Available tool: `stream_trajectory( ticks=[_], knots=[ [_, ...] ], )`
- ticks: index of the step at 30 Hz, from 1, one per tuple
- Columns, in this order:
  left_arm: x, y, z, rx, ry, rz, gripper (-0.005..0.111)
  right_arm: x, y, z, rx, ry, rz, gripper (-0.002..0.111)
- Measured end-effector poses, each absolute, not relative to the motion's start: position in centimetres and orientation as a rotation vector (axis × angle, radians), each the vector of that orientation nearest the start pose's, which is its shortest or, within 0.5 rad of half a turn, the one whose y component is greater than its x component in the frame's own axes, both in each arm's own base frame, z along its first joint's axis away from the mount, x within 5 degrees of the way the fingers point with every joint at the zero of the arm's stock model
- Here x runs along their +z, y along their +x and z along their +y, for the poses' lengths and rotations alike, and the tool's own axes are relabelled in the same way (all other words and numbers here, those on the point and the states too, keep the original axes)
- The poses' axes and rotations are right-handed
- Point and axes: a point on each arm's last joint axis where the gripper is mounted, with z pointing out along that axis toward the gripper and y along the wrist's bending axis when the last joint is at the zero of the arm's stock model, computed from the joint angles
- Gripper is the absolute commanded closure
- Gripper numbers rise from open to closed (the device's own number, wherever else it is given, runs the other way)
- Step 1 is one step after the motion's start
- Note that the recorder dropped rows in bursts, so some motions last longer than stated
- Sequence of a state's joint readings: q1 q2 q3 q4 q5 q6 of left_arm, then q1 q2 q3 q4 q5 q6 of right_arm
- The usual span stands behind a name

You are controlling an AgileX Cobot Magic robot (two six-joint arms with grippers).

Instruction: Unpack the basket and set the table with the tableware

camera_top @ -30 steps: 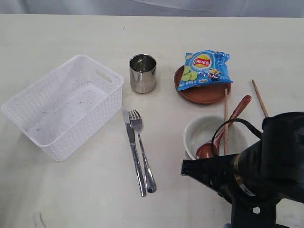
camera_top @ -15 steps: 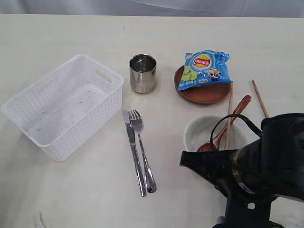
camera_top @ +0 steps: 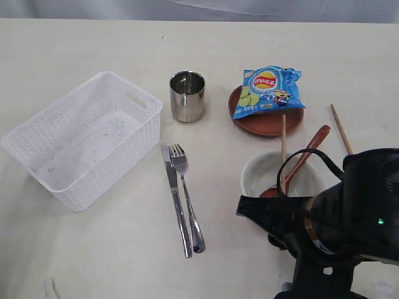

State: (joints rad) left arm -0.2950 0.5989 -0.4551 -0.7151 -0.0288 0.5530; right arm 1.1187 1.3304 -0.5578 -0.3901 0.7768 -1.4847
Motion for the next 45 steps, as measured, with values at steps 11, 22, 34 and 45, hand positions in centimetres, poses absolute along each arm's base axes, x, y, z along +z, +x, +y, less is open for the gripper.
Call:
stream_trajectory(
  ticks=[11,22,34,45],
  knots=[
    [31.9,12.6,-3.7,-0.339,0.093,1.613,0.107,20.9,10.0,15.0,-0.473,-2.762,0.76,0.067],
    [31.8,12.6,-3.7,-0.339,0.094,1.615,0.107,26.0,14.7,6.9,-0.405,-0.727,2.335,0.078],
    [31.8,12.6,-3.7,-0.345,0.094,1.62,0.107,19.1,24.8,-0.1,0.185,0.094,3.023,0.059],
    [31.8,12.6,-3.7,-0.345,0.094,1.62,0.107,13.8,28.5,-1.0,0.114,0.01,3.022,0.059]
  ],
)
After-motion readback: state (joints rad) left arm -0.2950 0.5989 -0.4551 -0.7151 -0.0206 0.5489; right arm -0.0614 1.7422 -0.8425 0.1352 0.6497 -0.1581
